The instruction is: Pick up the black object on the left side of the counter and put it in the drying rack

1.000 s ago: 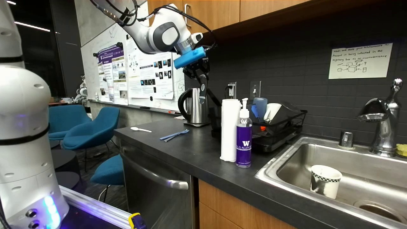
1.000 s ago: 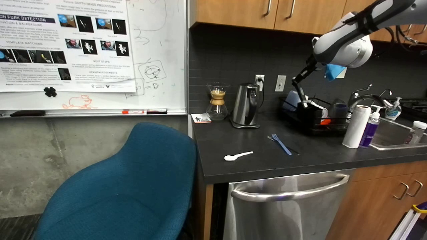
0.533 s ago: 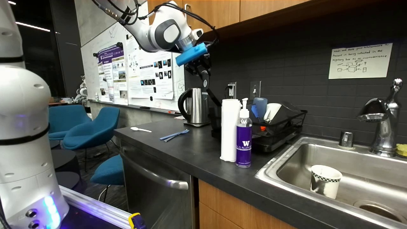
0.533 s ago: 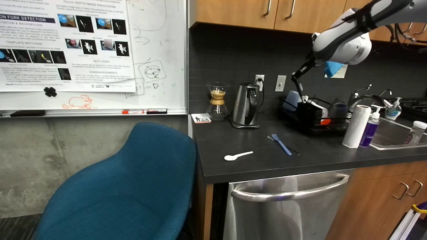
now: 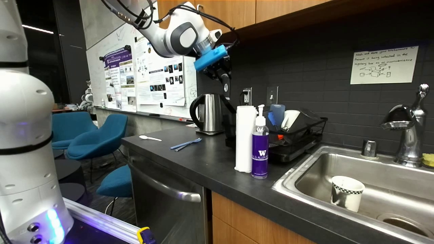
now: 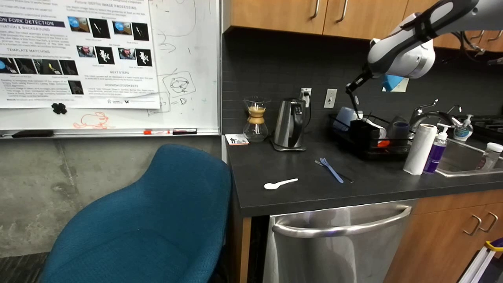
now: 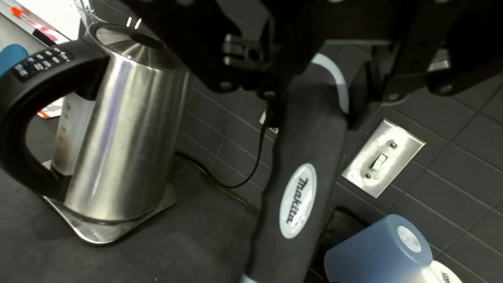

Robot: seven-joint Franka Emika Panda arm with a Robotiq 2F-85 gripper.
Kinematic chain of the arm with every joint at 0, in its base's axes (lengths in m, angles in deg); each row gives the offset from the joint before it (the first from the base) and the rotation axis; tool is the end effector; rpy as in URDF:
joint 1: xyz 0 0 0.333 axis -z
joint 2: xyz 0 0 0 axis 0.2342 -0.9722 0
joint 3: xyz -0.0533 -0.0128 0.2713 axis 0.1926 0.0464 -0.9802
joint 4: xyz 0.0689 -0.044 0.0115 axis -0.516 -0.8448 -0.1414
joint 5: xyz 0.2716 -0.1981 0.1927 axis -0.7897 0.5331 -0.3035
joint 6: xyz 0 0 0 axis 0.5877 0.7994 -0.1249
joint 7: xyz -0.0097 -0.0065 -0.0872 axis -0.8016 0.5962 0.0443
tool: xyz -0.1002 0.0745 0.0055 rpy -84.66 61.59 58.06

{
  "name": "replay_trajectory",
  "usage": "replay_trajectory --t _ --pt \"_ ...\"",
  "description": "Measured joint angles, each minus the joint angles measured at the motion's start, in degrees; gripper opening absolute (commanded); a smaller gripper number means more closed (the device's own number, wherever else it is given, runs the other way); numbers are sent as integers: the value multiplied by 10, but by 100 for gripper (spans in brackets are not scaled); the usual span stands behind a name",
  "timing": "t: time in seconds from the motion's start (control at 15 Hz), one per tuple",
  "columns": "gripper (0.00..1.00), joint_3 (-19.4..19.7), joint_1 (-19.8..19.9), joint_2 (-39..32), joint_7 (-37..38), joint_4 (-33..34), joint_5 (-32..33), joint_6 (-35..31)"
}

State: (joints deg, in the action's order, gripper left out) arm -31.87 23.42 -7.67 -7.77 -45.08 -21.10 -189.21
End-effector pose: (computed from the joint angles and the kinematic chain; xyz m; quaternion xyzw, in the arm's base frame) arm 0.5305 -0.2389 0.4656 0.9084 0.1183 0.3514 0.1931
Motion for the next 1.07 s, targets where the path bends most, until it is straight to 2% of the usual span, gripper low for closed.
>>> replay_trajectory --t 0.6,1.07 --pt "18 24 3 -45 -3 35 -4 -52" --pt "18 23 3 -74 -10 35 -61 -76"
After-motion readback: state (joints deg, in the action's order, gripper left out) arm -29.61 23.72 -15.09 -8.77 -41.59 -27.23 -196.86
